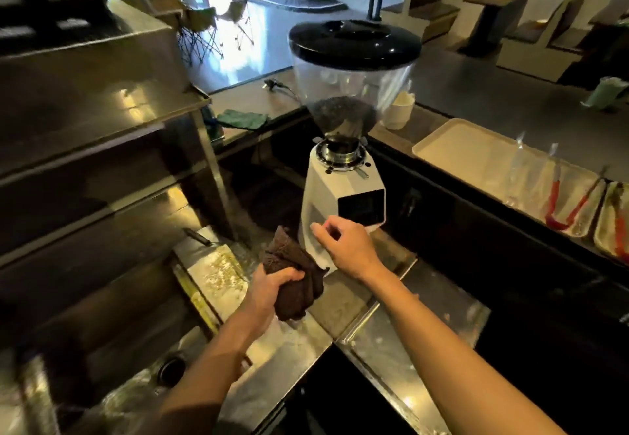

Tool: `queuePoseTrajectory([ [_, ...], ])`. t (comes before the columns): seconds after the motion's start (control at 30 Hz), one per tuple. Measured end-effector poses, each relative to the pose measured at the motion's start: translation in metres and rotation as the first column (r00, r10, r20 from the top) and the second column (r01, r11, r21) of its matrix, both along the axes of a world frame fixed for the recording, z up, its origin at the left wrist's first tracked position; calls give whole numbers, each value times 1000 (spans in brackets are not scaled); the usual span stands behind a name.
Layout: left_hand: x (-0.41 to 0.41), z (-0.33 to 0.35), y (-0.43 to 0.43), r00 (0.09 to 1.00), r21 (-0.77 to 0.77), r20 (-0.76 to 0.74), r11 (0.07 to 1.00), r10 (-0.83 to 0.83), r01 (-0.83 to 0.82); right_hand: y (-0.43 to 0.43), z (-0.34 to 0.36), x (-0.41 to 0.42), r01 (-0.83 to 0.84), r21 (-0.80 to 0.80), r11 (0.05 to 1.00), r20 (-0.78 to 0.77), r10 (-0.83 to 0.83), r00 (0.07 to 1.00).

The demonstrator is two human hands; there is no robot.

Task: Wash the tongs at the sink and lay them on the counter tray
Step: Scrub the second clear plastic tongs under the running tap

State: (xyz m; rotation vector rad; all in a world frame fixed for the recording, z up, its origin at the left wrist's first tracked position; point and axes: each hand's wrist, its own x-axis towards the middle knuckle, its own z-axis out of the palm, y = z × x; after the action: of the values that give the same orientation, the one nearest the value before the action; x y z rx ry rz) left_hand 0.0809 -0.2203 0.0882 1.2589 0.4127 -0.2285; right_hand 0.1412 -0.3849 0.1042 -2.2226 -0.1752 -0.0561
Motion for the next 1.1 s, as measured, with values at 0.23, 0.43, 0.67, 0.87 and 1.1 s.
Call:
queuePoseTrajectory([
  [0.23, -46, -19, 89, 974, 6, -81, 977, 212, -213, 101, -17, -33, -189, -176, 966, -27, 187, 982],
  [0.43, -77, -34, 126, 955, -53, -85, 956, 283, -288, 145, -51, -52, -185, -332, 925, -109, 157, 982],
  [0.67, -80, -63, 137, 923, -112, -276, 944, 269, -309, 157, -99, -40, -263, -417, 870, -258, 164, 952],
  [0.87, -52, -80, 129, 858, -89, -396, 917, 327, -390, 165, -134, -5, -328, -499, 802, -394, 127, 910],
  [1.1, -14, -95, 126, 835, -105, -439, 905, 331, -413, 155, -181, 38, -322, -530, 785, -399, 105, 911],
])
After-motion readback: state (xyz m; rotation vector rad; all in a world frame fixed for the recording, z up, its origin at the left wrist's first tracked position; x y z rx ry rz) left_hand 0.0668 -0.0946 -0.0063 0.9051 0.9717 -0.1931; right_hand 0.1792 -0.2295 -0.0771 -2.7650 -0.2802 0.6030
